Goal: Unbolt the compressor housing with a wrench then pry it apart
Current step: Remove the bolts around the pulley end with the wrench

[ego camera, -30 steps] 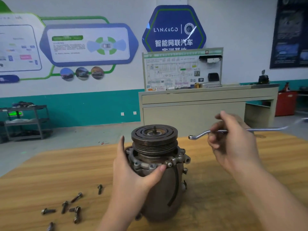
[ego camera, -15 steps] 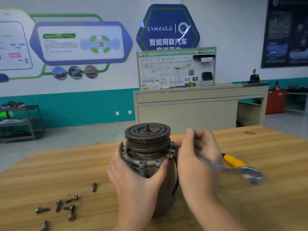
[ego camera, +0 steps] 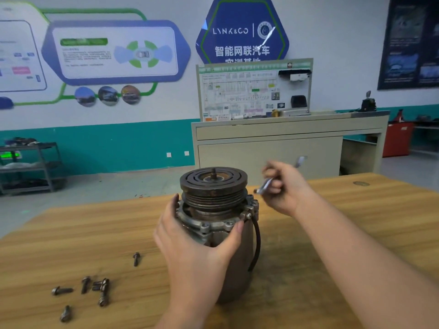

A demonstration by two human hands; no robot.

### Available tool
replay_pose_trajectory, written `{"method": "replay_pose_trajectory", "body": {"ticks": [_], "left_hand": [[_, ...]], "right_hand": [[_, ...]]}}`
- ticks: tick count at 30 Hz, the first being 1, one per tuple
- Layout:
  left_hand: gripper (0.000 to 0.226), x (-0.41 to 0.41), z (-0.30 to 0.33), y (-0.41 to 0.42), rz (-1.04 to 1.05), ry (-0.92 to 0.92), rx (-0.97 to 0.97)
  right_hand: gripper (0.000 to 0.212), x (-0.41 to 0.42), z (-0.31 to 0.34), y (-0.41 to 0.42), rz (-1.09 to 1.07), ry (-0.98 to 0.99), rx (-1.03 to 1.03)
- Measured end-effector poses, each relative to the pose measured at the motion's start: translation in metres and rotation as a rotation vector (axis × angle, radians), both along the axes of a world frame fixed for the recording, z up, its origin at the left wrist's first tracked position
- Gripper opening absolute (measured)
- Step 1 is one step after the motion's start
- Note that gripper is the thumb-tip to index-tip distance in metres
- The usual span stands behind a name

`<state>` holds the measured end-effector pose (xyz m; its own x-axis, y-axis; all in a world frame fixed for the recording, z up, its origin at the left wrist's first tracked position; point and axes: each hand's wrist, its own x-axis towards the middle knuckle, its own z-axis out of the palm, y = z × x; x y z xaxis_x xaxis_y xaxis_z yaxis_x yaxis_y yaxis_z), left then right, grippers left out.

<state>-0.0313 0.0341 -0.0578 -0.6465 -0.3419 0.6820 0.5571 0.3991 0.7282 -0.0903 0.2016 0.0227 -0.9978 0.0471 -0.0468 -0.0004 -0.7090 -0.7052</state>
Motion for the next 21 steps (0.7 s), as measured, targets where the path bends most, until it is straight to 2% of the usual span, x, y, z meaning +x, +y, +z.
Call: {"method": "replay_pose_trajectory", "body": {"ticks": [2,5,14,18,19,21], "left_hand": [[0.110,0.000,-0.001,0.000,-0.006,0.010,0.002],[0.112,0.000,-0.002,0.000,-0.007,0.003,0.006],[0.111,-0.003,-0.004,0.000,0.017,-0.018,0.024],[0.113,-0.002,-0.003,0.000,0.017,-0.034,0.027],[0.113,-0.003,-0.003,0.000,0.015,-0.042,0.023],[0.112,-0.004,-0.004,-0.002,0.013,-0.047,0.024]], "right_hand": [[0.031,0.015,0.002,0.005,-0.211,0.087,-0.075],[0.017,0.041,-0.010,-0.003,-0.465,0.253,0.125],[0.019,0.076,-0.027,-0.035,-0.797,0.483,0.512],[0.024,0.078,-0.036,-0.056,-1.072,0.649,0.891],[0.025,0.076,-0.039,-0.056,-1.118,0.657,0.935],[0.024,0.070,-0.038,-0.052,-1.083,0.598,0.806]]}}
